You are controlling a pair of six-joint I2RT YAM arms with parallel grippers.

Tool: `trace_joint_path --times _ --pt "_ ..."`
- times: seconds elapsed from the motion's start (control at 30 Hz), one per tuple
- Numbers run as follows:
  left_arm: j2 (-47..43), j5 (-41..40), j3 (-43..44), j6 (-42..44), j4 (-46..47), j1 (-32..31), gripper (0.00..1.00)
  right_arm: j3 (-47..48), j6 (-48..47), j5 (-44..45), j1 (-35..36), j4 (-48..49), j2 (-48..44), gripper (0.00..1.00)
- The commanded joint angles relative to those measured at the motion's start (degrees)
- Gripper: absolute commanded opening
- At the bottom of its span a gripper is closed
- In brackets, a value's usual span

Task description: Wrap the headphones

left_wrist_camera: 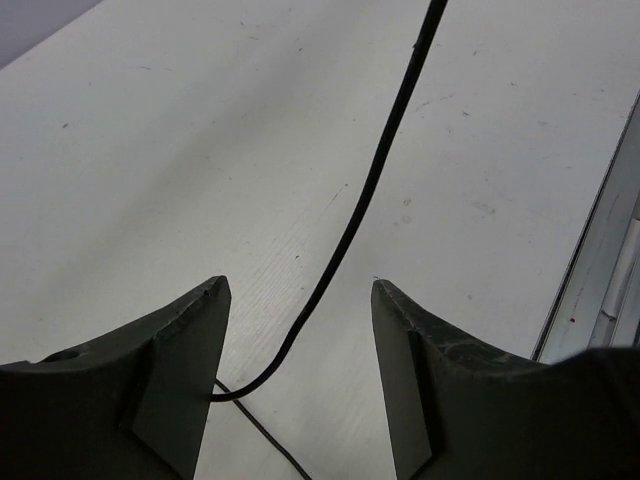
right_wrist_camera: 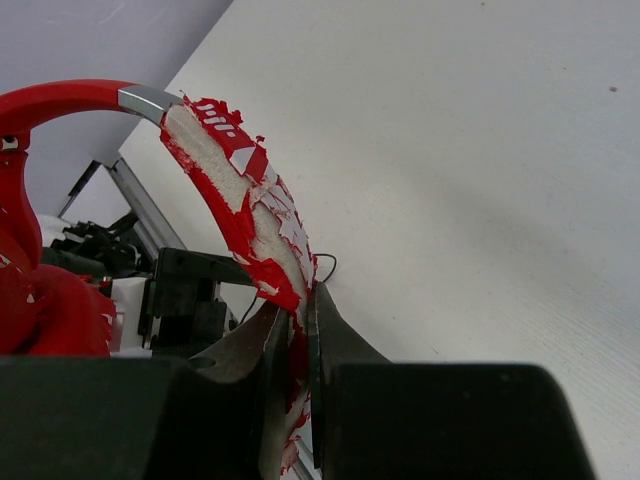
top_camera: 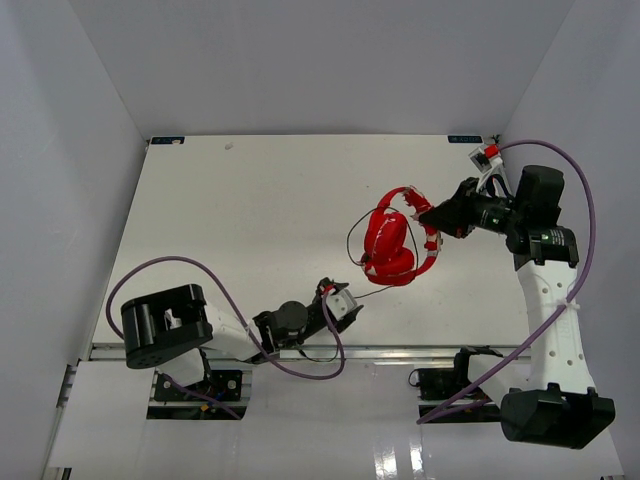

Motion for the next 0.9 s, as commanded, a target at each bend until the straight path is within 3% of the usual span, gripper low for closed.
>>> trace_joint_path --times 0.0,0.13,0.23,0.37,0.43,0.5,0.6,0.77,0.87 --pt "-1.1 0.55 -2.25 5.39 5.95 0.29 0.69 3.43 -0.35 -9.62 -0.37 1.26 -2.23 0.08" --pt "0.6 -0.86 -1.99 6.33 6.25 1.5 0.67 3.09 -0.25 -11.98 -0.37 1.17 -2.67 0.08" --pt "1.93 0.23 -1.9 5.29 6.97 3.02 0.56 3.06 -0.1 -13.94 -0.37 1.12 -3.13 0.08" --pt "3.25 2.36 -1.47 4.19 7.92 4.94 0.34 2.77 -0.9 -14.84 -0.37 0.1 -3.79 0.08" --pt "3.89 4.05 -0.93 3.68 8.0 5.31 0.3 2.74 -1.62 -14.73 -0.37 -0.94 -4.08 0.08" --pt "4.33 6.31 -0.7 2.82 8.3 5.39 0.33 2.74 -1.91 -13.83 -0.37 -1.48 -4.28 0.08" --pt "3.74 12.25 -1.5 0.9 8.69 5.3 0.61 3.68 -2.11 -11.21 -0.33 -2.54 -4.12 0.08" --pt "0.05 23.58 -6.83 -0.01 10.05 5.39 0.66 4.47 -4.24 -9.26 -0.37 -4.01 -3.26 0.08" --pt "-0.42 26.33 -6.1 2.77 7.43 5.39 0.67 4.41 -4.3 -9.83 -0.36 -3.93 -2.6 0.08"
